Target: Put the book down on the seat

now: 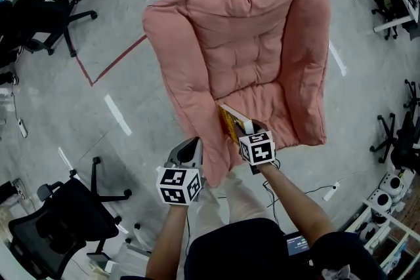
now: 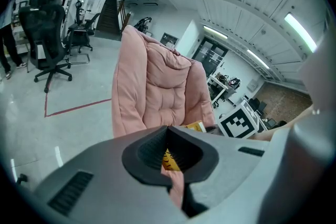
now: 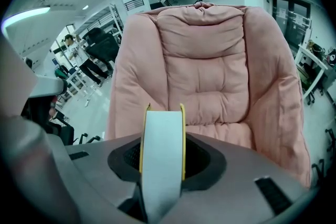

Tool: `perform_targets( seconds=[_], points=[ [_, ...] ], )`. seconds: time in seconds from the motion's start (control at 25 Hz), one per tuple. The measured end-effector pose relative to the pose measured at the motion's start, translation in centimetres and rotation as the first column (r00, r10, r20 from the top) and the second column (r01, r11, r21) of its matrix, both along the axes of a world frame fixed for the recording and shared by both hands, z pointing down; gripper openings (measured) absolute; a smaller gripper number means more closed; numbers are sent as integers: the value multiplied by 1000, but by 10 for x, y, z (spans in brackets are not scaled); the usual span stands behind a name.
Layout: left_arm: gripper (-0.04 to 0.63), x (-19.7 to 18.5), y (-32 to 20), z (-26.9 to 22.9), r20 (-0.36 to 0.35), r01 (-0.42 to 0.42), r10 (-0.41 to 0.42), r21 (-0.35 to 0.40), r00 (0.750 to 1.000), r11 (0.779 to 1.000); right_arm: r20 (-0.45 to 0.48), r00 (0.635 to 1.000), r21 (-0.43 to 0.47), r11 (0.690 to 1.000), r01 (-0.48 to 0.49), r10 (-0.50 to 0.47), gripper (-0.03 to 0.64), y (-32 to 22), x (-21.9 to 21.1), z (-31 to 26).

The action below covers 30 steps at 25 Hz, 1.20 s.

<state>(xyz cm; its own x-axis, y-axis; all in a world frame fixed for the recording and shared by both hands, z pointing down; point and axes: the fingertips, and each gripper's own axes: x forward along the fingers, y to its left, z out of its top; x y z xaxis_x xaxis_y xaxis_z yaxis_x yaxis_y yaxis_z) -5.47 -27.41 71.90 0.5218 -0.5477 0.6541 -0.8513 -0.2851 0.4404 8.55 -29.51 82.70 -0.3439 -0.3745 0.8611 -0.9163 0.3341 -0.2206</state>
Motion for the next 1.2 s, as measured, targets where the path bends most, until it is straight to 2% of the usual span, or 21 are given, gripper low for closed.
perform_targets(
  seconds=[0.68, 1.2],
  points=[
    [5, -2, 6, 6, -9, 20, -20, -17, 1000, 1000, 51, 999, -37, 999, 7, -5, 152, 6, -14, 10],
    [5, -10, 9, 7, -17, 33, -33, -19, 999, 999, 155, 988, -80, 997, 14, -2, 222, 10, -38, 3]
  ],
)
